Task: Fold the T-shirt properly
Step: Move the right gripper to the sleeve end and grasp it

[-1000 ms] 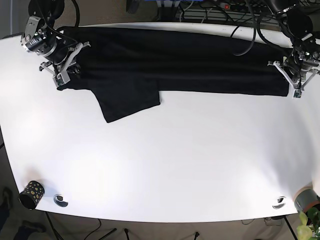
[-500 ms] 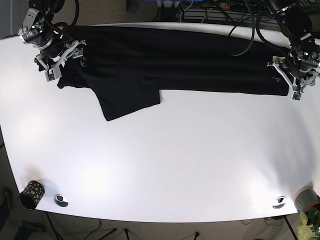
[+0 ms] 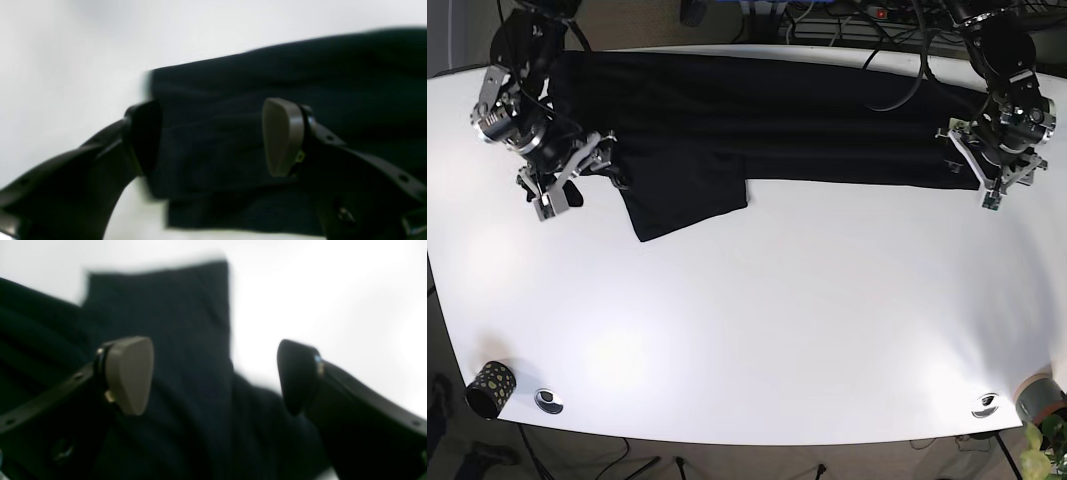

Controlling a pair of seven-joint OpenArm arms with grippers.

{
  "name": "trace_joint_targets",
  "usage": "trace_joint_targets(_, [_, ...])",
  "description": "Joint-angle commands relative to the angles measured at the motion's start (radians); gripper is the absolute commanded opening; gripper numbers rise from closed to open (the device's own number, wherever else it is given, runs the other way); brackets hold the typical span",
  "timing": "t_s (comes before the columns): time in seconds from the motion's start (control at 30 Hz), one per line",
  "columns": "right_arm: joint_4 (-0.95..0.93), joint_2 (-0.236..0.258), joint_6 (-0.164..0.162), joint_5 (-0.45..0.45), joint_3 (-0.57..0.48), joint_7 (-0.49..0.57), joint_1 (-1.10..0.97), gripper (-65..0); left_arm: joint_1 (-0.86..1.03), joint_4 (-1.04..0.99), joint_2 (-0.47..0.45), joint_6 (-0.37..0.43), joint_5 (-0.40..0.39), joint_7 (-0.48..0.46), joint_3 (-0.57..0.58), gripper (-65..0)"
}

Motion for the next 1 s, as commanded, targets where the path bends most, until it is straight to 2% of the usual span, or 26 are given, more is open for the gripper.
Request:
trace_joint_targets(0.0, [-0.069, 0.015, -0.001, -0.022, -0.027, 0.005, 0.052, -9.7, 0.010, -0.007, -0.013, 0.002, 0.002, -0.015, -0.006, -22.1])
trace_joint_targets(0.17, [-0.217, 0.012, -0.001, -0.134, -0.088, 0.010, 0.172, -9.7, 0.008, -0.082, -0.014, 0.002, 0.005, -0.016, -0.007, -22.2])
trace_joint_targets(0.33, [-0.321, 0.012, -0.001, -0.191, -0.110, 0.015, 0.235, -9.7, 0.012, -0.134, -0.020, 0.002, 0.002, -0.029, -0.012, -22.2])
trace_joint_targets(0.63, [-0.425, 0.011, -0.001, -0.185, -0.214, 0.065, 0.259, -9.7, 0.044, -0.134, -0.014, 0.002, 0.001, -0.059, -0.010, -22.2])
trace_joint_targets(0.87, [-0.422, -0.034, -0.001, -0.185, -0.242, 0.064, 0.256, -10.0, 0.042, -0.136, -0.014, 0.002, 0.001, -0.059, -0.009, -22.2])
trace_joint_targets(0.9, [-0.422, -0.035, -0.001, -0.185, -0.242, 0.064, 0.256, -10.8, 0.042, -0.136, -0.014, 0.002, 0.001, -0.059, -0.007, -22.2])
trace_joint_targets(0.97, [-0.425, -0.037, -0.001, -0.185, -0.242, 0.065, 0.253, -16.8, 0.042, -0.136, -0.014, 0.002, 0.001, -0.059, -0.007, -22.2])
